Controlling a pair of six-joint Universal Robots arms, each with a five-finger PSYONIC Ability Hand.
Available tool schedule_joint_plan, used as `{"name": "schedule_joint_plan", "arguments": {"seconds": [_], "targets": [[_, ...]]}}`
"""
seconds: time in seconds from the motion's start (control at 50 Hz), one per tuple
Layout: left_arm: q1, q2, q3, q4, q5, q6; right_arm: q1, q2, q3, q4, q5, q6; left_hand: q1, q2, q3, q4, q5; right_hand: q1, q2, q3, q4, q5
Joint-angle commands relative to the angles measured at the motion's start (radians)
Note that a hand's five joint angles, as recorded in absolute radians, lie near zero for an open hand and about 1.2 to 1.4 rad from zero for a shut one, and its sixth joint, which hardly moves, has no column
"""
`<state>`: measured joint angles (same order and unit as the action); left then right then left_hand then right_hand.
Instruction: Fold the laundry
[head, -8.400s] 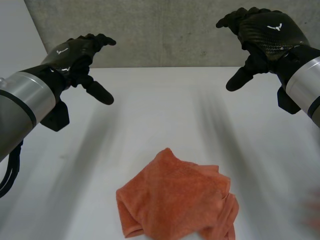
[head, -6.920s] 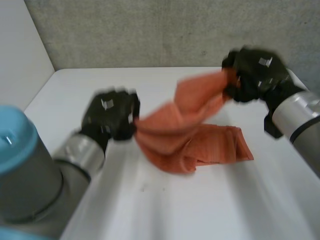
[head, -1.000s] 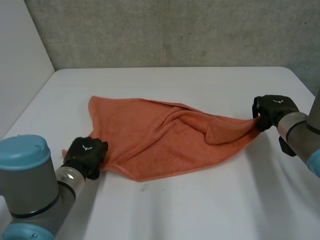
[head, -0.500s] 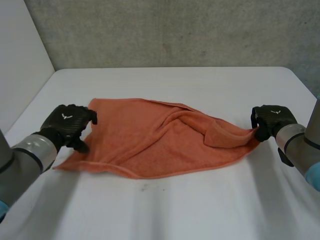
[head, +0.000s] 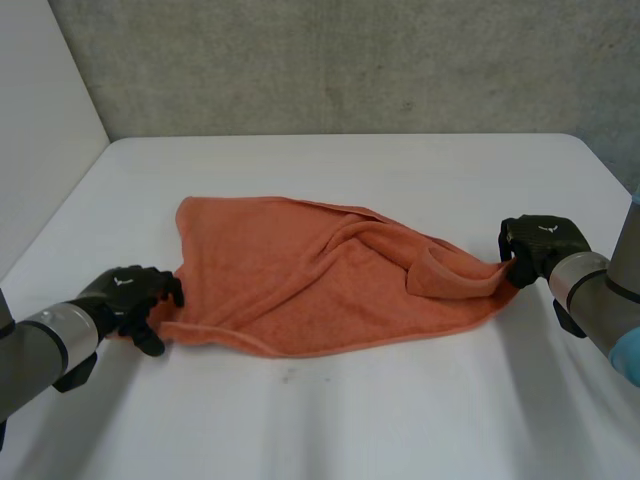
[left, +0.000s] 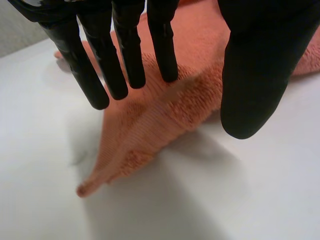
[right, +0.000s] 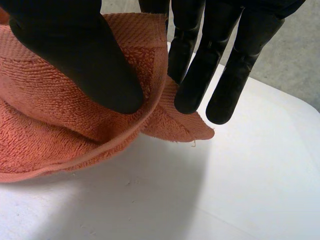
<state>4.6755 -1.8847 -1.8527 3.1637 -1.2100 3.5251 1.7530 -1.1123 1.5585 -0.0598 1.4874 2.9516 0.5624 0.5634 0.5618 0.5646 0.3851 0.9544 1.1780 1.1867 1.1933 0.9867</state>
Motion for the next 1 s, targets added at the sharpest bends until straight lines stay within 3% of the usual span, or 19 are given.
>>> {"name": "schedule_joint_plan", "arguments": {"seconds": [0.02,0.1,0.24,0.3,0.32,0.42,0.44,0.5,0.64,0.84,0.94,1.0], "targets": [[-0.008,-0.031,0.000,0.002,-0.002,0.000,-0.003,0.000,-0.003,0.000,0.005,0.001,0.323,0.322,0.323,0.321,0.326,0.442,0.218,0.210,0.203,0.235],[-0.005,-0.031,0.001,0.015,-0.002,0.000,-0.003,0.000,-0.005,0.000,0.005,0.001,0.833,0.832,0.834,0.831,0.836,0.442,0.218,0.210,0.203,0.235],[-0.008,0.054,0.012,0.050,-0.006,-0.002,-0.004,-0.029,-0.018,0.018,0.005,-0.002,0.834,0.833,0.835,0.832,0.837,0.442,0.218,0.210,0.203,0.235],[-0.008,0.156,0.010,0.052,-0.008,-0.005,-0.006,-0.113,-0.032,0.063,0.004,-0.032,0.834,0.833,0.835,0.832,0.837,0.442,0.218,0.210,0.203,0.235],[-0.008,0.253,0.016,0.050,-0.010,-0.014,-0.007,-0.160,-0.053,0.115,0.002,-0.067,0.834,0.833,0.835,0.832,0.837,0.442,0.218,0.210,0.203,0.235],[-0.006,0.387,0.030,0.047,-0.010,-0.017,-0.053,-0.271,-0.158,0.323,0.002,-0.204,0.834,0.833,0.835,0.832,0.837,0.442,0.218,0.210,0.203,0.235],[0.005,0.494,0.041,0.047,-0.007,-0.015,-0.072,-0.297,-0.190,0.381,0.002,-0.236,0.834,0.833,0.835,0.832,0.837,0.442,0.218,0.210,0.203,0.235],[0.005,0.518,0.044,0.045,-0.003,-0.018,-0.099,-0.323,-0.238,0.490,0.002,-0.304,0.834,0.833,0.835,0.832,0.837,0.442,0.218,0.210,0.203,0.235],[0.005,0.435,-0.005,0.003,-0.003,-0.008,-0.115,-0.291,-0.213,0.618,0.007,-0.413,0.834,0.833,0.835,0.832,0.837,0.442,0.218,0.210,0.203,0.235],[-0.009,0.031,0.061,-0.005,-0.022,0.076,-0.112,-0.014,-0.190,0.621,0.034,-0.476,0.834,0.833,0.835,0.832,0.837,0.442,0.218,0.210,0.203,0.235],[-0.038,-0.036,0.185,-0.007,-0.069,0.129,-0.095,0.061,-0.392,0.600,0.051,-0.393,0.834,0.833,0.835,0.832,0.837,0.442,0.218,0.210,0.203,0.235],[-0.121,-0.045,0.472,-0.002,-0.164,0.101,-0.064,0.060,-0.570,0.549,0.048,-0.240,0.834,0.833,0.835,0.832,0.837,0.442,0.218,0.210,0.203,0.235]]}}
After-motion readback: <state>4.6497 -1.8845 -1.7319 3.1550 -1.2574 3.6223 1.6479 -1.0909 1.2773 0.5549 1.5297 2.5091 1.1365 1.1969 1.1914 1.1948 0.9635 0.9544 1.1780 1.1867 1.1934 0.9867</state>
